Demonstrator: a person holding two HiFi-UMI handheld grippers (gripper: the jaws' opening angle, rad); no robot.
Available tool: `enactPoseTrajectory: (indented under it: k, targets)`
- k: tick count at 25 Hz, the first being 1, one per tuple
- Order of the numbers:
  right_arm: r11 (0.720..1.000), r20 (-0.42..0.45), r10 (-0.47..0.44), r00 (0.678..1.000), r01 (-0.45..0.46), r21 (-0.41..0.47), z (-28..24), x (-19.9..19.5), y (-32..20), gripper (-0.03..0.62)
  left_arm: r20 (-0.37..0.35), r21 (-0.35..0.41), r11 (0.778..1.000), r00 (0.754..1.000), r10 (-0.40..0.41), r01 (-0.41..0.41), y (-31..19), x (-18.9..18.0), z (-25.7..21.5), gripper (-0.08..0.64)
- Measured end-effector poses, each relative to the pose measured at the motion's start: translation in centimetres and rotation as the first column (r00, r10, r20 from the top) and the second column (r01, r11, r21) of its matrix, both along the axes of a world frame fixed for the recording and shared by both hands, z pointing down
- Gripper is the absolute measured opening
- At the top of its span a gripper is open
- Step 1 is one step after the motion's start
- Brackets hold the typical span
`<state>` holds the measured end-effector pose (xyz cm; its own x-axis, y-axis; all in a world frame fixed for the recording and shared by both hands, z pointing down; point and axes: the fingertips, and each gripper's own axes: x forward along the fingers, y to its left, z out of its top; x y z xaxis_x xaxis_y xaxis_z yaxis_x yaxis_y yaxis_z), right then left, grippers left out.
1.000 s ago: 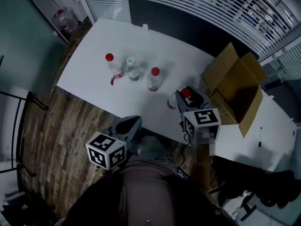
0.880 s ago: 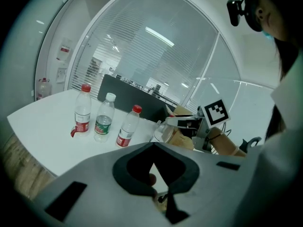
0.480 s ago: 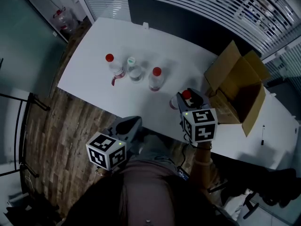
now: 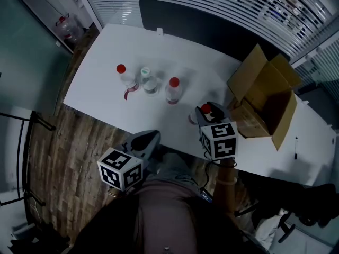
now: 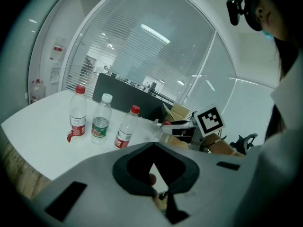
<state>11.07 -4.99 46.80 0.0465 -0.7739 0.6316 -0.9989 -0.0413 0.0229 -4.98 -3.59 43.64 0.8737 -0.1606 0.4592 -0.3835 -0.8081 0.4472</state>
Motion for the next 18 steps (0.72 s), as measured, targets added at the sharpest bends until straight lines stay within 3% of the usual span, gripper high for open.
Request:
enactPoseTrajectory:
  k: [18]
  targets:
    - [0.995,0.037,0.082,0.996,-0.084,0.054,0.3,0.5,0.6,0.175,0.003,0.015,0.996,0.996,0.092,-0.092,0.0,1.4,-0.2,0.006]
